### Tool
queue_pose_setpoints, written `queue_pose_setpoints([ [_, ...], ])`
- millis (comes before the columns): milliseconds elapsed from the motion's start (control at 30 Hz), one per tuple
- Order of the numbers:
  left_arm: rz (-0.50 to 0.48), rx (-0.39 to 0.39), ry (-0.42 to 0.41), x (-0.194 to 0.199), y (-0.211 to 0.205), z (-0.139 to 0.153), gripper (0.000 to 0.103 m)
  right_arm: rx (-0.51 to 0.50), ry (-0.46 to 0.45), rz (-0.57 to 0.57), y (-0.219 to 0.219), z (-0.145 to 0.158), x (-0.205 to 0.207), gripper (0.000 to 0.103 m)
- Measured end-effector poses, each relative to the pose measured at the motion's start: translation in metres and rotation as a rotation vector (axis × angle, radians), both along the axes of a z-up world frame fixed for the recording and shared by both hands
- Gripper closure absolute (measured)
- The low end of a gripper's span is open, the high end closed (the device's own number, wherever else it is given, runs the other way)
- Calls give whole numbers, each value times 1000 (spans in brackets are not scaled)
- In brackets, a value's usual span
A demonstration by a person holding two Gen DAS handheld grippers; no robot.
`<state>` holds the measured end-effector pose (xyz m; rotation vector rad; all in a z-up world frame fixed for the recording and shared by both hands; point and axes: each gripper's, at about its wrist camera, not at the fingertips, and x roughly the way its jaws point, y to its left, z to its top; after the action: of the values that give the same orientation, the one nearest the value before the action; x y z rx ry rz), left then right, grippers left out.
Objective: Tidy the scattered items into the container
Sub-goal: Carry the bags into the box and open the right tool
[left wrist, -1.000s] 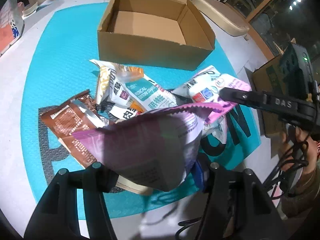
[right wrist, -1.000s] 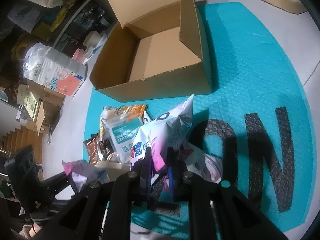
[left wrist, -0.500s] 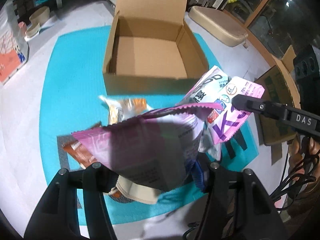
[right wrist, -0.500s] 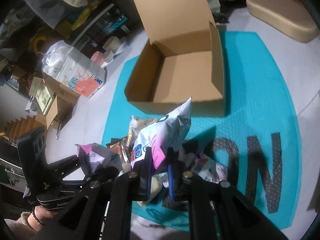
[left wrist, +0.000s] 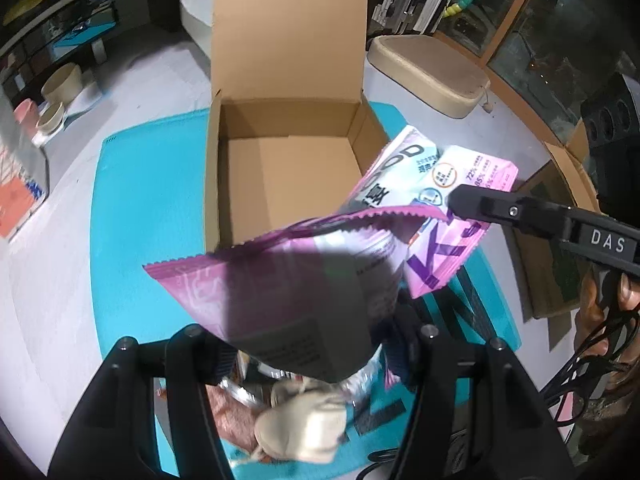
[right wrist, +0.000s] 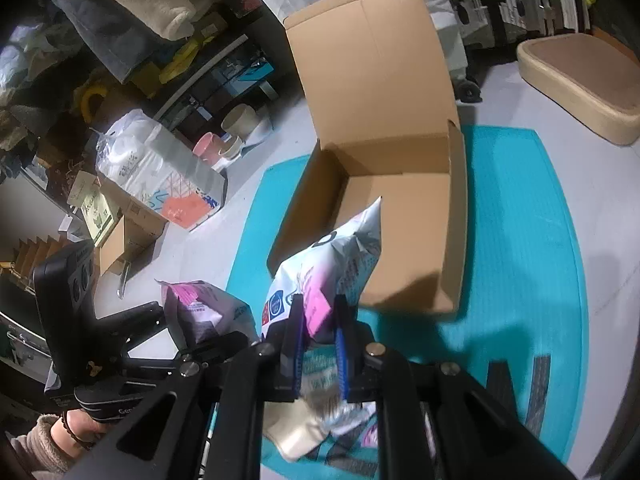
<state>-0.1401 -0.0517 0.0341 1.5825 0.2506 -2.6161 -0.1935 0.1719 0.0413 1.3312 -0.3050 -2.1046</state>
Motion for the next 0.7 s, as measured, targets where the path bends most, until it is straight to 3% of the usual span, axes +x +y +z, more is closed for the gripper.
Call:
queue_pose_setpoints([
  [333, -30, -51, 34, -87, -26, -10, 45, 17, 25, -26, -11, -10, -66, 91],
  [700, -5, -52, -24, -164, -55, -52, 45, 121, 60, -37, -32, -31, -144, 91],
])
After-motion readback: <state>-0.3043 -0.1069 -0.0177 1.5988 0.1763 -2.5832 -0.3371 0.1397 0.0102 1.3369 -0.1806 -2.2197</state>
